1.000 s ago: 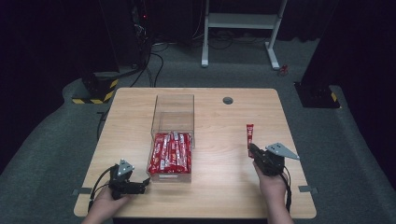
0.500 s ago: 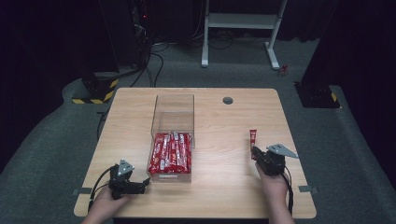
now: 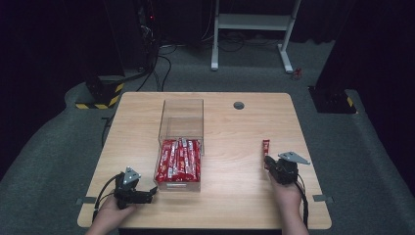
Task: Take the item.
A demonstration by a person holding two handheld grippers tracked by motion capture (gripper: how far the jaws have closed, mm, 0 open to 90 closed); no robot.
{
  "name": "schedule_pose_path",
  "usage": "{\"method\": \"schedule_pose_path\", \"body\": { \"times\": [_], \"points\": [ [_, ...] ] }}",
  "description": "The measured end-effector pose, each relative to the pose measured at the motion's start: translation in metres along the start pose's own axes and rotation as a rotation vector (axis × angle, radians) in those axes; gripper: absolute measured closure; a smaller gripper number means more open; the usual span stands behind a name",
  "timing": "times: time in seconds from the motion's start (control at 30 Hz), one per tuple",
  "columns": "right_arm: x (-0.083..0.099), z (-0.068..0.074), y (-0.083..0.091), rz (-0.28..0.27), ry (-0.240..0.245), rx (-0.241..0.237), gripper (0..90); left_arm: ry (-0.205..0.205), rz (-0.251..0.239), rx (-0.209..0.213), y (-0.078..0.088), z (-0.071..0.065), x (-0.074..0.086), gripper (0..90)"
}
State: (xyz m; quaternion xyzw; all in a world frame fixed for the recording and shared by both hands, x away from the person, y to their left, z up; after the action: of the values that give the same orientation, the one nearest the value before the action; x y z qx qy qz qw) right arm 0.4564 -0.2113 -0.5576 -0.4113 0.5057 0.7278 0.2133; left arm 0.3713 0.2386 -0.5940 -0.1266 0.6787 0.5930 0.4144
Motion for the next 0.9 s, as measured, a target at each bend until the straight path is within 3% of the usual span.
{"method": "schedule_pose_path", "body": {
  "times": [0.3,0.57,0.9],
  "points": [
    [0.009,-0.009,-0.005,0.049,-0.008,0.039,88.7,0.000,-0.001,0.000,0.000,0.000,0.000,1.0],
    [0.013,-0.013,-0.007,0.063,-0.030,0.046,87.6,0.000,-0.001,0.000,0.000,0.000,0.000,1.0],
    [0.006,-0.009,-0.003,0.018,-0.025,0.020,71.4,0.000,-0.001,0.000,0.000,0.000,0.000,1.0]
  ]
}}
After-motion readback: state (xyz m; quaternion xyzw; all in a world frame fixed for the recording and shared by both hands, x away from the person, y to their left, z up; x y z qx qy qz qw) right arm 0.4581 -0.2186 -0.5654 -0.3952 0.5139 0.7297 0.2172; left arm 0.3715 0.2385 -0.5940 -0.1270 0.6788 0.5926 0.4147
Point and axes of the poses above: each handheld gripper's, and its own axes: y roughly backward along the jaws, x roughly out of its underside, z roughly to its left, the point moved 9 cm from there along -y, roughly forward along the jaws, and after that the axes turned 4 degrees about -x, right-handed, at the moved point
